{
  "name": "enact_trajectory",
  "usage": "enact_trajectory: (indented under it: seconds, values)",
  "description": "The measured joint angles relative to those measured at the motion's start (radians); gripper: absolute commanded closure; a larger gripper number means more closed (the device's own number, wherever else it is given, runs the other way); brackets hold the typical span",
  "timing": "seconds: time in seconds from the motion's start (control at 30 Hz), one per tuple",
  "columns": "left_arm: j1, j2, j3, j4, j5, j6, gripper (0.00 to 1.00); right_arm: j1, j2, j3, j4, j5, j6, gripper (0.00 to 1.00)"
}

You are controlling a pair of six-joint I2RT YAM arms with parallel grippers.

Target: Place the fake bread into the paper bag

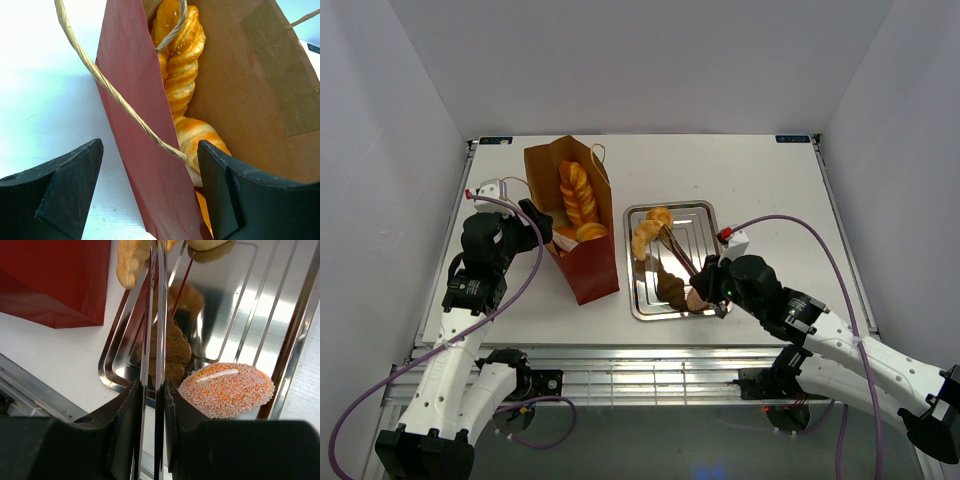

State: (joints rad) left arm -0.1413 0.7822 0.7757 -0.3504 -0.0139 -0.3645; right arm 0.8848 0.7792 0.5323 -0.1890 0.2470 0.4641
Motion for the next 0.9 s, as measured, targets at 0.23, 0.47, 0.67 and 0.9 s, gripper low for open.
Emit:
enact_trajectory:
  seconds: [0.23,0.47,0.67,0.9]
  values:
    - [0.0,0.003,0.0,0.0,0.0,0.0,0.14,0.0,-0.061,0.042,-0.057,0.001,-0.001,0.76]
    - [0.0,0.007,0.0,0.001,0.0,-0.003,0.14,0.0,-0.104,0.093,-0.105,-0.01,-0.006,0.76]
    - [-0.002,0.007,0.0,0.001,0.0,-0.003,0.14,0.0,-0.113,0.175,-0.118,-0.035,-0.029,0.76]
    - [-0.004,0.007,0.0,0.001,0.0,-0.003,0.14,0.0,-0.092,0.27,-0.121,-0.084,-0.06,0.76]
